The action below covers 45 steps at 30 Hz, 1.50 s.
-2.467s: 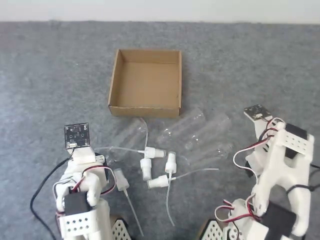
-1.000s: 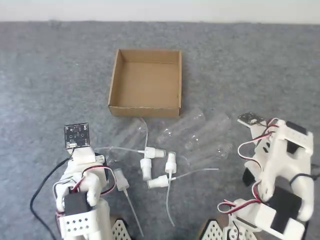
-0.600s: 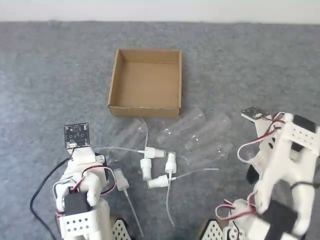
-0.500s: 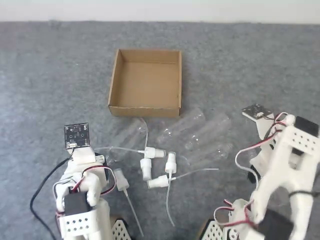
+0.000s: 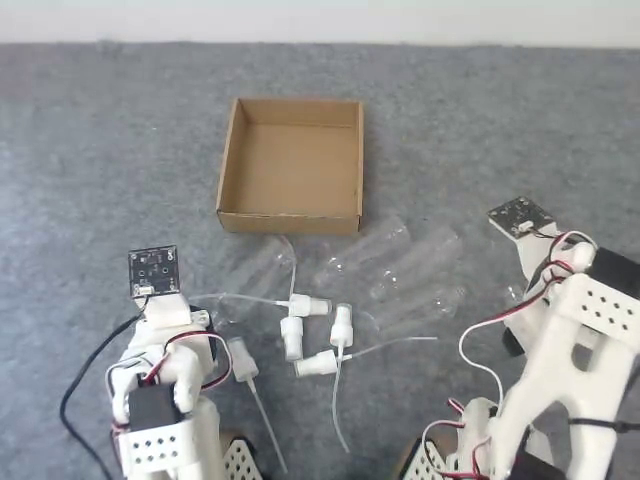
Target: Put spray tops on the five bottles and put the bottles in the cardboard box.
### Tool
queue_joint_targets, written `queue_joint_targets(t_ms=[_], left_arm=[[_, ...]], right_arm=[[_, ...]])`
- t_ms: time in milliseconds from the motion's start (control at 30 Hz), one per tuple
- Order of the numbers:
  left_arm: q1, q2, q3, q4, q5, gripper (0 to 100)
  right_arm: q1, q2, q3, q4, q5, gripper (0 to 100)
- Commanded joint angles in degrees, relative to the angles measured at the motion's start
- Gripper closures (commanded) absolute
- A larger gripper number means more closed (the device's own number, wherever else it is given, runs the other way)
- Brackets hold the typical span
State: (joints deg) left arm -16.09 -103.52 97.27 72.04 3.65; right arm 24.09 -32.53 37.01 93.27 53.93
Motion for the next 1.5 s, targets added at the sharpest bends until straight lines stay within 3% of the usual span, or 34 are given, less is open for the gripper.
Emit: queue_joint_targets(t_ms=[0,333,700,1033,1300,1367,1467], left_arm=[[-0.2,-0.7,-0.7,0.3,-0.3,99],[0.0,-0.7,-0.7,0.3,-0.4,99],[0.2,-0.7,-0.7,0.3,-0.2,99],[2.0,-0.8,-1.2,-0.1,-0.6,99],[2.0,-0.8,-12.2,-0.1,-0.7,99],[2.1,-0.8,-15.0,-0.3,-2.3,99],[1.6,-0.8,-17.8,-0.1,-10.9,99]], right_arm=[[-0.1,-2.6,-0.7,-2.2,-3.1,90.5],[-7.5,-3.2,-0.7,-3.1,-13.6,90.5],[-16.5,-20.2,0.7,-2.9,-27.2,91.1],[-24.0,-29.7,4.2,-4.1,-32.7,95.4],[-28.3,-35.0,4.3,-4.9,-33.0,95.4],[-29.1,-35.4,4.3,-4.9,-33.0,95.4],[-29.4,-35.4,4.3,-6.1,-35.1,95.3]])
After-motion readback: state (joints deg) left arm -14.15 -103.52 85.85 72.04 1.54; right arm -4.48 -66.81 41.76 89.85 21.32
